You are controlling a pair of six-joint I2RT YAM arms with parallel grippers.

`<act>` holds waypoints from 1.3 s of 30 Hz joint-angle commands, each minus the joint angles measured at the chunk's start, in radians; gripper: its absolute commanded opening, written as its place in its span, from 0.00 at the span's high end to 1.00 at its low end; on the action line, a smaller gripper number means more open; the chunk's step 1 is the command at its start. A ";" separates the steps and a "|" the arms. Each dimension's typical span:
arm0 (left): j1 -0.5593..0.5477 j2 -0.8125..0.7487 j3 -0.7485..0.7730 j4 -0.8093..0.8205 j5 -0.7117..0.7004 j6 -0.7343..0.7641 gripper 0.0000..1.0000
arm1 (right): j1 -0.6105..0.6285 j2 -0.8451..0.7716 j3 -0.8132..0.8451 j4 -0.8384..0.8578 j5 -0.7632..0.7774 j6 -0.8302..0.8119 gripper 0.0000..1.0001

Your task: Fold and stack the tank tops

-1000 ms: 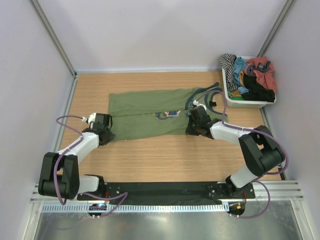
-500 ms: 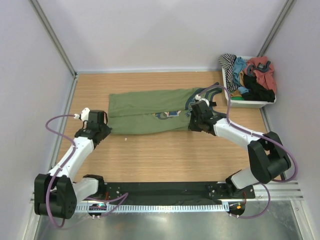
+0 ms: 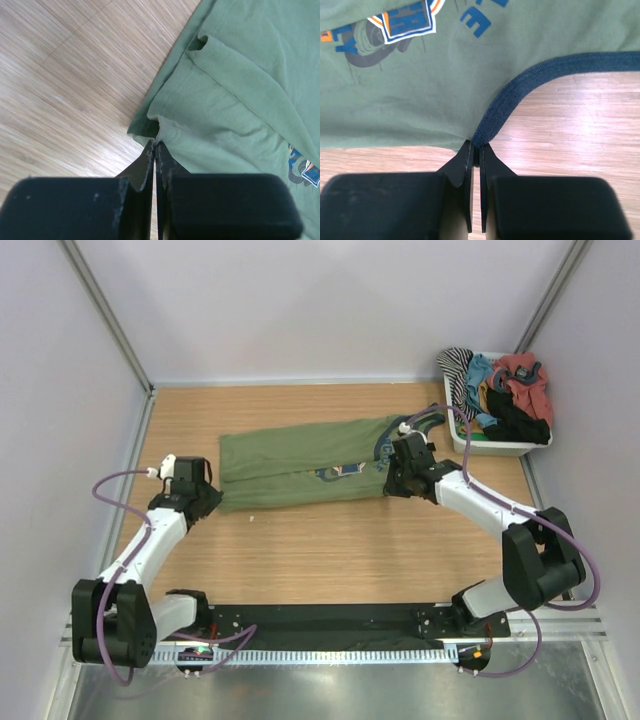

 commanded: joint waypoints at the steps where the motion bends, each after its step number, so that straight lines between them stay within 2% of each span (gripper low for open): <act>1: 0.007 0.028 0.039 0.046 0.012 -0.020 1.00 | -0.006 0.022 0.091 -0.002 -0.024 -0.021 0.99; 15: 0.022 0.285 0.315 0.074 -0.077 -0.040 1.00 | -0.050 0.312 0.534 -0.120 0.009 -0.055 0.99; 28: 0.063 0.538 0.539 0.066 -0.059 -0.023 1.00 | -0.112 0.547 0.764 -0.160 -0.050 -0.055 0.97; 32: 0.071 0.586 0.574 0.064 -0.057 -0.012 1.00 | -0.113 0.586 0.801 -0.160 -0.050 -0.055 0.93; 37: 0.076 0.682 0.649 0.063 -0.030 0.014 1.00 | -0.118 0.649 0.859 -0.163 -0.051 -0.047 0.78; 39: 0.077 0.721 0.683 0.054 0.010 0.049 0.95 | -0.119 0.657 0.876 -0.175 -0.040 -0.042 0.74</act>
